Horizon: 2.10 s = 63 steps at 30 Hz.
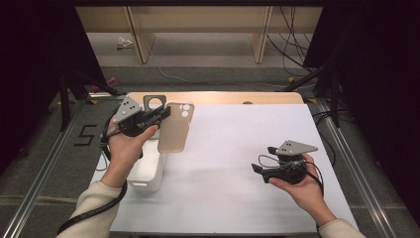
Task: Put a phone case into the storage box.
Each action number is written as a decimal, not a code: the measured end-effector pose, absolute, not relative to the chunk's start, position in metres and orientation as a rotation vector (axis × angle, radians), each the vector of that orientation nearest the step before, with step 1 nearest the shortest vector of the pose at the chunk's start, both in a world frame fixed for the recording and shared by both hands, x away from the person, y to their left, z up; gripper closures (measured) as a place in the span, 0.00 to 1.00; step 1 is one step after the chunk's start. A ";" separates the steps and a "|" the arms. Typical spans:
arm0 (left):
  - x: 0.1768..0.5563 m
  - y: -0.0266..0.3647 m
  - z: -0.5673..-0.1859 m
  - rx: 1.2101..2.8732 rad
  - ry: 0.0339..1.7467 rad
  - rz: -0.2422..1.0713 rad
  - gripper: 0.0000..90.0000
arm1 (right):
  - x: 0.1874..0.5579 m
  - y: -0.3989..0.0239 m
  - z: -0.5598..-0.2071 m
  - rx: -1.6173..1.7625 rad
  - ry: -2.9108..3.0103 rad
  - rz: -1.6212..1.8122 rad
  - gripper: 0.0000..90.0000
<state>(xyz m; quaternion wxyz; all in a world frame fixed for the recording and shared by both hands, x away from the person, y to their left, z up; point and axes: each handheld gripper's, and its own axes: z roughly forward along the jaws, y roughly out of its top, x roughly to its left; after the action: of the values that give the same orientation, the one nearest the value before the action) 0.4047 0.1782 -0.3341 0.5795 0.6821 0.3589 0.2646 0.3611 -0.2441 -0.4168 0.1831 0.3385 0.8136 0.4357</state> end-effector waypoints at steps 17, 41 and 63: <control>0.409 0.202 -0.329 1.566 0.858 0.653 0.90 | 0.361 -0.245 -0.417 0.961 2.292 1.234 0.19; 0.413 0.228 -0.327 1.555 0.895 0.712 0.90 | 0.362 -0.245 -0.417 0.966 2.288 1.241 0.19; 0.420 0.237 -0.336 1.514 0.924 0.742 0.90 | 0.362 -0.245 -0.417 0.970 2.284 1.246 0.19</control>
<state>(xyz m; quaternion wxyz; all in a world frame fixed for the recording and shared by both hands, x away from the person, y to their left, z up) 0.4198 0.2373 -0.3355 0.5726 0.6457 0.3939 0.3163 0.3619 -0.2453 -0.4170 0.1813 0.3436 0.8090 0.4412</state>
